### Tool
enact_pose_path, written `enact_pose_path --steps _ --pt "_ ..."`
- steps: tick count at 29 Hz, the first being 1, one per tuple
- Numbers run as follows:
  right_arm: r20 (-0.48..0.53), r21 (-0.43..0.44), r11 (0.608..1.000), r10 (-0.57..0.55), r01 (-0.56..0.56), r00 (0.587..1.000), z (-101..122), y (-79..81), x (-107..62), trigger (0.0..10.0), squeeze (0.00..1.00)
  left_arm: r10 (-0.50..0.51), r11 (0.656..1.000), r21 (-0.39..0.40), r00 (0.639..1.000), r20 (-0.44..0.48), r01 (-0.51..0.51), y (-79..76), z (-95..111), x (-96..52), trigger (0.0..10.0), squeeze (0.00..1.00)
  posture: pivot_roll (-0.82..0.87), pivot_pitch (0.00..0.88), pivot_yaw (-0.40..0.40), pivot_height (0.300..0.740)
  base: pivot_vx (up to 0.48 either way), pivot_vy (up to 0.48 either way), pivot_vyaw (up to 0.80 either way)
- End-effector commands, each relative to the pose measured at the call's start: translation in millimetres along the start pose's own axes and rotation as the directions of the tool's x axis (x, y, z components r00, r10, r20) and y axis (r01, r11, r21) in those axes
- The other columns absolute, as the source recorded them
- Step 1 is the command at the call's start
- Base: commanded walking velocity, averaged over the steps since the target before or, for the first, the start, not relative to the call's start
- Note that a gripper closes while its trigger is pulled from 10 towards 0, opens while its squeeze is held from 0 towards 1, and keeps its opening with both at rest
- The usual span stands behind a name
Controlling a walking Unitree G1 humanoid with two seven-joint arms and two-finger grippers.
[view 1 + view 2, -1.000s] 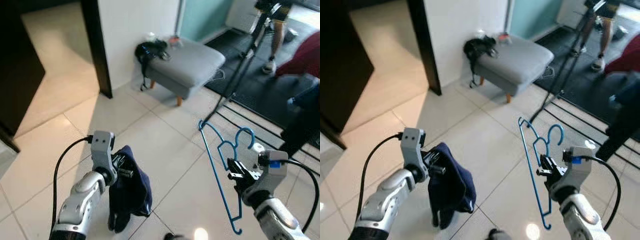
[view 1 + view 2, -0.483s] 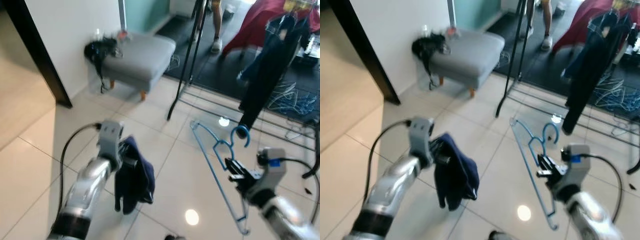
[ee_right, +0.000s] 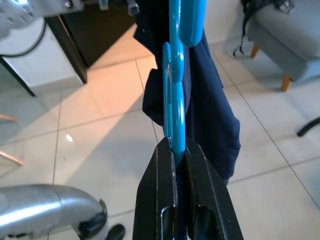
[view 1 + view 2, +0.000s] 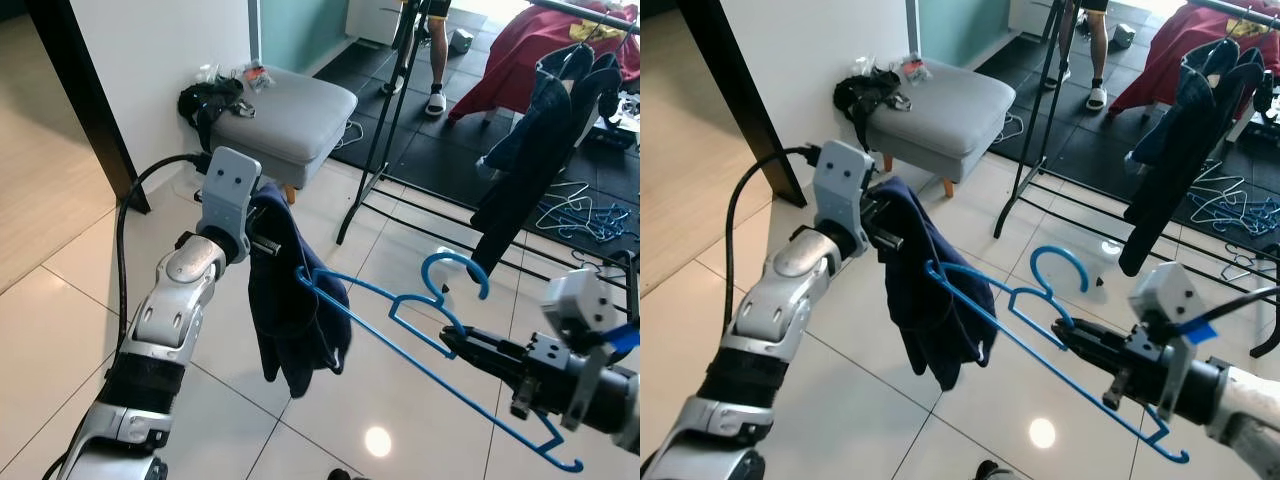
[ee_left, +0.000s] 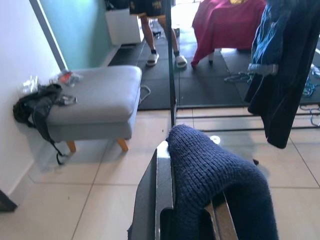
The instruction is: Hang hanger
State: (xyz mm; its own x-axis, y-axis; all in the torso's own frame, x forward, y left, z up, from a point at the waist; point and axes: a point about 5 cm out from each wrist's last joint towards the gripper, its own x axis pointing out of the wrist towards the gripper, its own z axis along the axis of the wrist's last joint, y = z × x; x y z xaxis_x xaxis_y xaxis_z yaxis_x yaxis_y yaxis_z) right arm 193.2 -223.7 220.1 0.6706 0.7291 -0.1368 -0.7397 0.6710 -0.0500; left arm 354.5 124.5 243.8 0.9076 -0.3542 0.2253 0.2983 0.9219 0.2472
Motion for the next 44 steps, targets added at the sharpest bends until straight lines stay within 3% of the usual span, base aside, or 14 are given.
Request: enact_pose_path --steps 1,25,26,27,28,30,31,32,33,34,38,39,41,44 --pt "0.018 0.001 1.0 0.022 -0.022 1.0 4 4.7 -0.1 10.0 0.0 -0.013 1.0 0.003 0.999 0.035 0.013 -3.4 7 2.5 10.0 0.0 -0.1 0.186 -0.007 0.74 0.0 0.0 0.0" --pt "0.174 0.02 0.999 0.032 -0.036 0.984 21 5.9 50.4 10.0 0.0 -0.149 0.982 -0.092 0.977 0.154 0.165 -39.9 46 -0.4 10.0 0.0 -0.07 0.185 -0.023 0.74 0.0 0.0 0.0" --pt "0.186 0.022 0.999 0.019 -0.024 0.982 22 4.8 52.4 10.0 0.0 -0.167 0.961 -0.19 0.97 0.174 0.2 -44.2 51 -1.2 10.0 0.0 -0.07 0.185 -0.023 0.74 0.0 0.0 0.0" --pt "0.196 0.024 1.0 0.01 -0.015 0.981 23 4.1 53.7 10.0 0.0 -0.213 0.9 -0.34 0.956 0.203 0.273 -51.5 55 -3.1 10.0 0.0 -0.07 0.185 -0.023 0.74 0.0 0.0 0.0" --pt "0.196 0.024 1.0 0.01 -0.015 0.981 23 4.1 53.7 10.0 0.0 -0.213 0.9 -0.34 0.956 0.203 0.273 -51.5 55 -3.1 10.0 0.0 -0.07 0.185 -0.023 0.74 0.0 0.0 0.0" --pt "0.216 0.031 1.0 -0.007 0.001 0.976 25 2.1 56.1 10.0 0.0 -0.352 0.729 -0.516 0.893 0.281 0.45 -68.7 63 -11.0 10.0 0.0 -0.07 0.185 -0.022 0.74 0.0 0.0 0.0" --pt "0.229 0.034 0.999 -0.021 0.014 0.973 27 0.4 57.4 10.0 0.0 -0.461 0.669 -0.497 0.833 0.306 0.553 -79.7 64 -19.7 10.0 0.0 -0.07 0.185 -0.022 0.74 0.0 0.0 0.0" --pt "0.229 0.034 0.999 -0.021 0.014 0.973 27 0.4 57.4 10.0 0.0 -0.461 0.669 -0.497 0.833 0.306 0.553 -79.7 64 -19.7 10.0 0.0 -0.07 0.185 -0.022 0.74 0.0 0.0 0.0" --pt "0.245 0.038 0.999 -0.041 0.033 0.969 30 -1.9 59.4 10.0 0.0 -0.604 0.589 -0.445 0.734 0.312 0.674 -93.8 63 -34.6 10.0 0.0 -0.07 0.186 -0.022 0.74 0.0 0.0 0.0" --pt "0.251 0.038 0.998 -0.049 0.041 0.967 31 -2.9 60.0 10.0 0.0 -0.643 0.562 -0.427 0.699 0.313 0.708 -98.1 62 -40.3 10.0 0.0 -0.07 0.186 -0.021 0.74 0.0 0.0 0.0" --pt "0.258 0.038 0.998 -0.06 0.052 0.964 33 -4.4 60.9 10.0 0.0 -0.663 0.507 -0.475 0.678 0.318 0.719 -102.0 62 -45.2 10.0 0.0 -0.07 0.187 -0.021 0.74 0.0 0.0 0.0" --pt "0.267 0.04 0.998 -0.064 0.056 0.961 34 -5.2 61.1 10.0 0.0 -0.69 0.464 -0.49 0.648 0.322 0.738 -105.4 62 -50.0 10.0 0.0 -0.07 0.187 -0.023 0.74 0.0 0.0 0.0" --pt "0.274 0.041 0.997 -0.067 0.058 0.959 35 -5.7 61.3 10.0 0.0 -0.711 0.433 -0.498 0.624 0.324 0.751 -107.8 62 -53.8 10.0 0.0 -0.07 0.187 -0.023 0.74 0.0 0.0 0.0" --pt "0.293 0.049 0.998 -0.059 0.046 0.954 38 -5.3 63.0 10.0 0.0 -0.732 0.432 -0.513 0.62 0.28 0.742 -113.3 55 -57.4 10.0 0.0 -0.07 0.188 -0.024 0.74 0.0 0.0 0.0"
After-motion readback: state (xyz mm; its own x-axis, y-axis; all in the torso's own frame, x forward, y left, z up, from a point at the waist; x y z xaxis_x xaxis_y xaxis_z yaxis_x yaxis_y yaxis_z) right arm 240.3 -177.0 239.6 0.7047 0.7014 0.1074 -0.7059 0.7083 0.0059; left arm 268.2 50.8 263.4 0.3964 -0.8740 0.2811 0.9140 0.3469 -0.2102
